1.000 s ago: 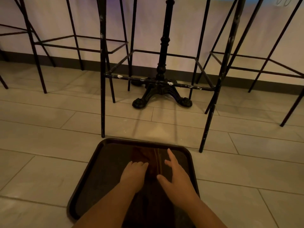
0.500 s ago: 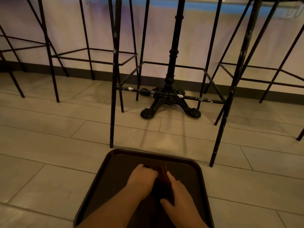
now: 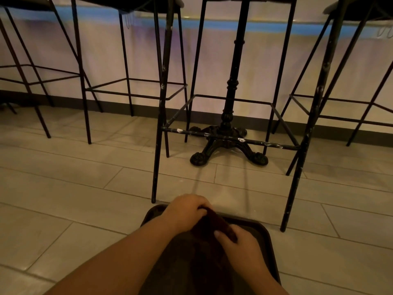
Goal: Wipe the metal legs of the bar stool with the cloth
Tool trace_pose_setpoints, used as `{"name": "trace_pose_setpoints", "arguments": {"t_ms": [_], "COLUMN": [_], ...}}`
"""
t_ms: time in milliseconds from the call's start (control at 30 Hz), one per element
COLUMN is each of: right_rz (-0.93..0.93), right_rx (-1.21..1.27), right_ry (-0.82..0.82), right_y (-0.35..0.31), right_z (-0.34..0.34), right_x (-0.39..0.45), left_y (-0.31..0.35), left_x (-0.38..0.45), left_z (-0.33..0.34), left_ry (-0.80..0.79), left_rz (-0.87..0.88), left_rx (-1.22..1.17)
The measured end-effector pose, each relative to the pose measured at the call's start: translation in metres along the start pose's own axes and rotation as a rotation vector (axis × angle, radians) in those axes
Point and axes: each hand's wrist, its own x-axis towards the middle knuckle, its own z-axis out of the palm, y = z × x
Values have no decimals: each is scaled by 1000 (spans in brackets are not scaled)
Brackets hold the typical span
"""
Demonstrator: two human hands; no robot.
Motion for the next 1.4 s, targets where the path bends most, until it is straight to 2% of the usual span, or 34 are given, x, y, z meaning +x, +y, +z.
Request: {"name": "trace_pose_setpoints", "arguments": {"t_ms": [200, 333, 433, 567, 633, 700, 800, 1067, 1200, 1400], "right_rz": [85, 143, 176, 183, 156, 134, 110, 143, 154, 162], "right_rx": [438, 638, 720, 723, 693, 640, 567, 381, 326, 354], "right_ry": [-50, -58, -14, 12, 30, 51, 68, 63, 63, 177], "right_y": [-44, -77, -96, -120, -132, -141, -156, -177, -191, -231], "right_z": [-14, -15, -14, -22, -31, -37, -48, -60, -63, -58], "right_x": [11, 18, 19, 15, 12, 7, -3, -31, -32, -13], "left_y": [-7, -7, -2, 15, 24, 28, 34, 48, 57, 55], "left_x": [12, 17, 21, 34, 45, 56, 69, 100, 105, 101], "left_z": [-37, -63, -90, -148, -182, -209, -244, -285, -293, -307], "left_ry": [34, 139, 365, 799, 985, 1072, 1037, 756, 736, 664], "left_rz": [-60, -47, -21, -15, -72, -183, -267, -266, -236, -226], "left_rx": [-331, -455, -376, -287, -295, -233, -138, -16, 13, 50]}}
